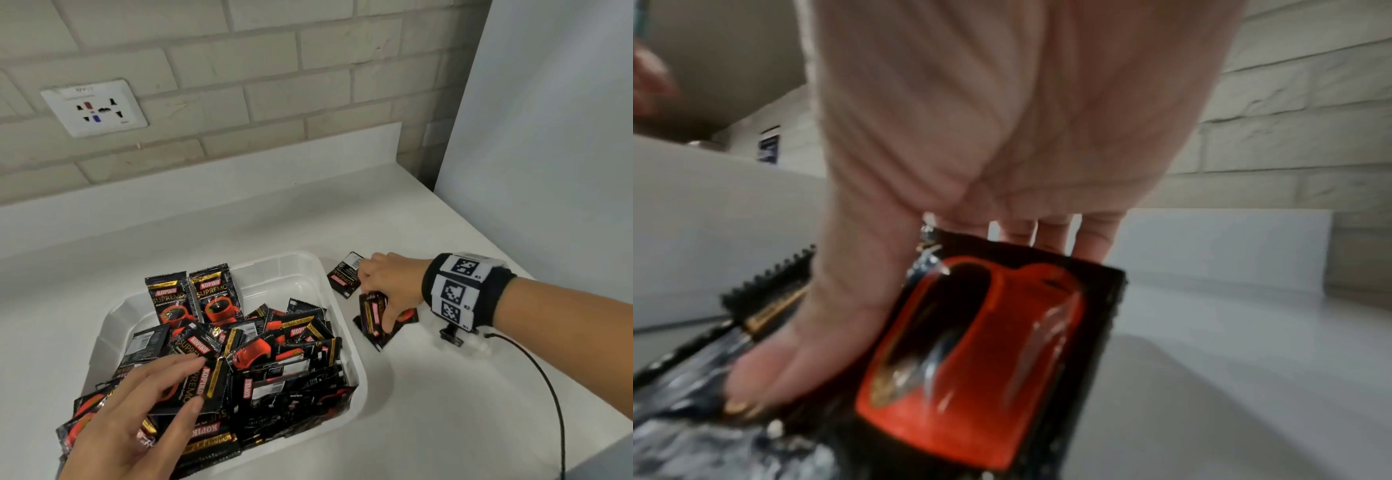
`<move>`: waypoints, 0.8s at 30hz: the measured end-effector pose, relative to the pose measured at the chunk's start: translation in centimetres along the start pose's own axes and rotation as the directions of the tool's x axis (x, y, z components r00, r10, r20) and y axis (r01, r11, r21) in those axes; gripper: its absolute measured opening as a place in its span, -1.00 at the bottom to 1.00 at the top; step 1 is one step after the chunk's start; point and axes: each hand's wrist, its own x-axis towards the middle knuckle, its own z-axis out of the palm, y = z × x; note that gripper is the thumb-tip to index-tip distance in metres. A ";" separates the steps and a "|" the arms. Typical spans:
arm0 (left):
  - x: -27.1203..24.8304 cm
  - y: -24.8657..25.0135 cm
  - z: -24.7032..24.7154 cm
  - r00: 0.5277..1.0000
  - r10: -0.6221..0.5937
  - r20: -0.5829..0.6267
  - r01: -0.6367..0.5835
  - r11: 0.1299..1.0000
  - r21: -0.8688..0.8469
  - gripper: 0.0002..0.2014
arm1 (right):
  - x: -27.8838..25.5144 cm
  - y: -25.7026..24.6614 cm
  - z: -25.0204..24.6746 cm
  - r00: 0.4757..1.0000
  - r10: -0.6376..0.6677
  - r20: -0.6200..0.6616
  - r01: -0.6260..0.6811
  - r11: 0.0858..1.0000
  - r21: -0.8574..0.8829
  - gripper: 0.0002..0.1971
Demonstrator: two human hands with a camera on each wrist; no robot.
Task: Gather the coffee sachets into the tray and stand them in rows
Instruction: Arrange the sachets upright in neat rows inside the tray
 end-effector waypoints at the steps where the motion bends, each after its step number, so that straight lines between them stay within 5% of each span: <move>1: -0.1 0.0 0.0 1.000 0.010 -0.002 -0.010 1.000 0.006 -0.66 | 0.3 0.5 -0.4 1.000 0.022 -0.022 -0.022 1.000 0.000 -0.42; 10: -0.5 -1.4 -1.8 0.978 -0.148 -0.146 0.146 0.989 -0.026 -0.62 | 4.1 2.0 -1.5 0.998 0.054 -0.019 -0.053 0.998 0.028 -0.32; 15: -2.3 -10.0 -5.1 0.847 -0.469 -0.250 0.480 0.877 -0.021 -0.62 | 3.8 2.0 -0.7 0.988 0.145 -0.058 -0.130 0.969 0.209 -0.57; 20: -3.7 -11.2 -3.4 0.711 -0.674 -0.203 0.595 0.730 -0.337 -0.55 | 1.9 2.1 1.6 0.950 0.291 -0.117 -0.184 0.819 0.543 -0.58; 24: -4.3 -10.0 -2.3 0.676 -0.719 -0.160 0.639 0.680 -0.359 -0.68 | -1.2 2.2 1.4 0.892 0.398 -0.214 -0.113 0.655 0.747 -0.55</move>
